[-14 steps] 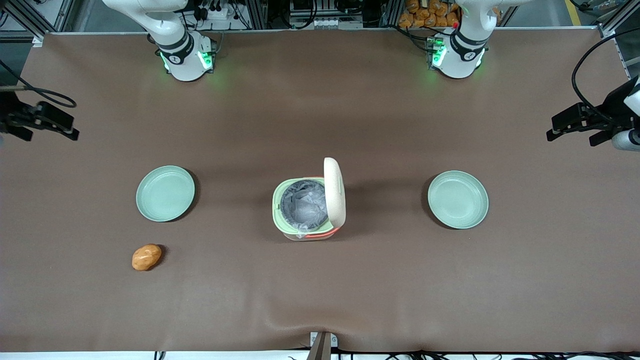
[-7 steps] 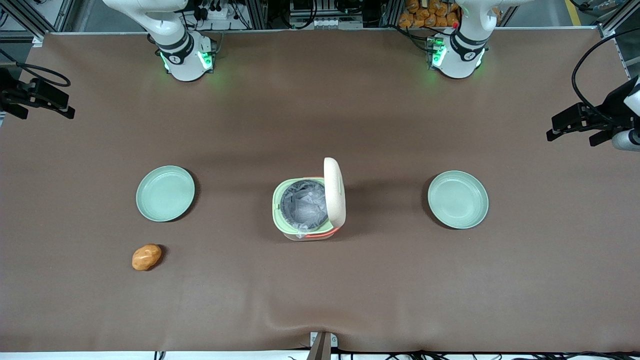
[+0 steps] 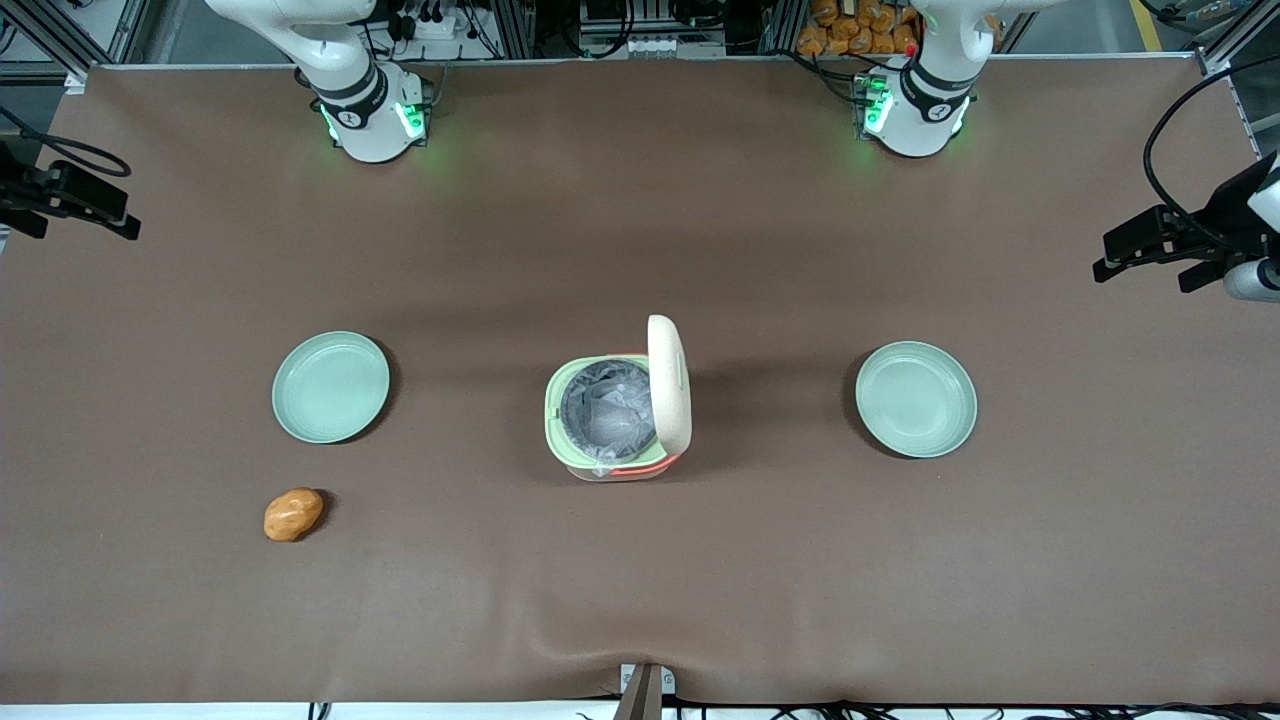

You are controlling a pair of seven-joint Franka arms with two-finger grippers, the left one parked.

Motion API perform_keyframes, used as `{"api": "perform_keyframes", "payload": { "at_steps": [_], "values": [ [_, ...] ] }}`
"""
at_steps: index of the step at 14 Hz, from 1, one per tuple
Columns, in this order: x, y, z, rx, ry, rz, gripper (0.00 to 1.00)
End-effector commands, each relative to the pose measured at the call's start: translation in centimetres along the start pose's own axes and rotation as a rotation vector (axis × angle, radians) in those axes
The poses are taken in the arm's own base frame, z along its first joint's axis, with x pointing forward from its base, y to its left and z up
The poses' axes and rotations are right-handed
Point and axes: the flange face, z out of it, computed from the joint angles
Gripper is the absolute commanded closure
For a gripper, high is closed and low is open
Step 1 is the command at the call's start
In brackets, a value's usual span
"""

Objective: Press rice cooker button with right arm

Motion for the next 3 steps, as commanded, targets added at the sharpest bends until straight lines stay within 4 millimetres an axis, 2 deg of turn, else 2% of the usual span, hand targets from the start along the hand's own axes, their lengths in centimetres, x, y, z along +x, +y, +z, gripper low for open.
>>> {"api": "perform_keyframes", "payload": {
  "at_steps": [1,3],
  "values": [
    [-0.47,0.16,-0.11,-0.012,0.005,-0.004,0.00],
    [-0.47,0.14,-0.11,-0.010,0.005,-0.005,0.00]
  ]
}}
